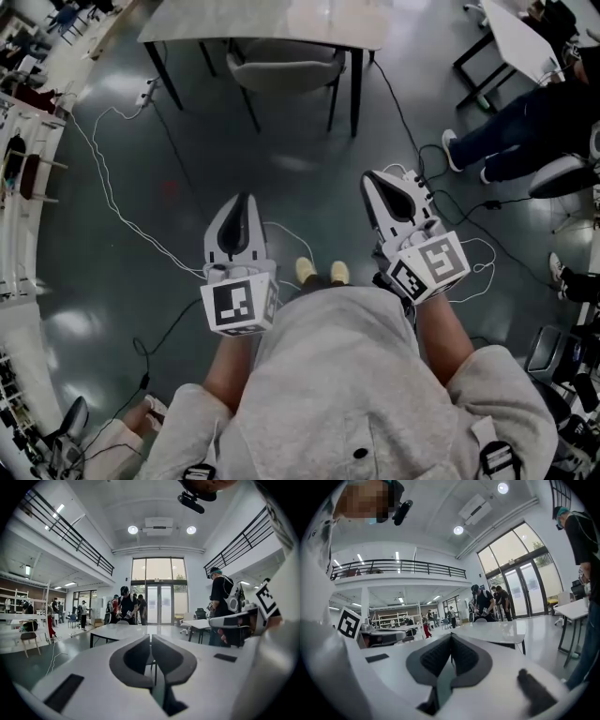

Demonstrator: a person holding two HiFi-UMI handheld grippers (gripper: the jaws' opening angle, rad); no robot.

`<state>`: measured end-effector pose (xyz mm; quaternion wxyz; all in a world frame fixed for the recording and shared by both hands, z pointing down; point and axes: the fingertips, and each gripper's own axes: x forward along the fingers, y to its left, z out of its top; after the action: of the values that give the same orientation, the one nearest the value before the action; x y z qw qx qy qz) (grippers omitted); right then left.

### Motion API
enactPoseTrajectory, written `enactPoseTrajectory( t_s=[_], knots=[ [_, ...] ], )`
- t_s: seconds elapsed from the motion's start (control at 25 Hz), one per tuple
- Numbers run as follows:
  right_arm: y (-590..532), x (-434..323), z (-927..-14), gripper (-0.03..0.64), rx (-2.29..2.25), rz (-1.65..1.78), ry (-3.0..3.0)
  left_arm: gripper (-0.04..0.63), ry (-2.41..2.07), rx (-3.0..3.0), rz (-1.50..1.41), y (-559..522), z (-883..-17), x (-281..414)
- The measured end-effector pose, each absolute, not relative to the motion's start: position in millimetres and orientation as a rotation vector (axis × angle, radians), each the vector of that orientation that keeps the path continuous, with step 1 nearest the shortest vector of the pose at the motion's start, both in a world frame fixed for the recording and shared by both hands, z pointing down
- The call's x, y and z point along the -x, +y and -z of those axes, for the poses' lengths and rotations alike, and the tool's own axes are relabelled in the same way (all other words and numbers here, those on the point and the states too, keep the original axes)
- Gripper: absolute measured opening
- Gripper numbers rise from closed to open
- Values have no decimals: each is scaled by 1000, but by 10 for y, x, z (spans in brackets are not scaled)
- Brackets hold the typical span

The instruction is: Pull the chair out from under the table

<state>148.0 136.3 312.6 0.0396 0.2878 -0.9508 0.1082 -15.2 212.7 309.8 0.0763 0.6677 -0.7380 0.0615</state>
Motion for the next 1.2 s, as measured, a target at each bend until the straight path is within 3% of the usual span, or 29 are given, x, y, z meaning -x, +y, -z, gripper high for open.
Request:
enactPoseTrajectory(
  t_s=[0.56,1.2],
  knots=[
    [1515,-1022,-3122,26,-895,-235,-2915,25,-2199,-2029,-173,2210,-3103,600],
    [1323,-1114,-3258,28,-914,-224,-2875,25,-2147,-2054,-158,1978,-3211,503]
  ],
)
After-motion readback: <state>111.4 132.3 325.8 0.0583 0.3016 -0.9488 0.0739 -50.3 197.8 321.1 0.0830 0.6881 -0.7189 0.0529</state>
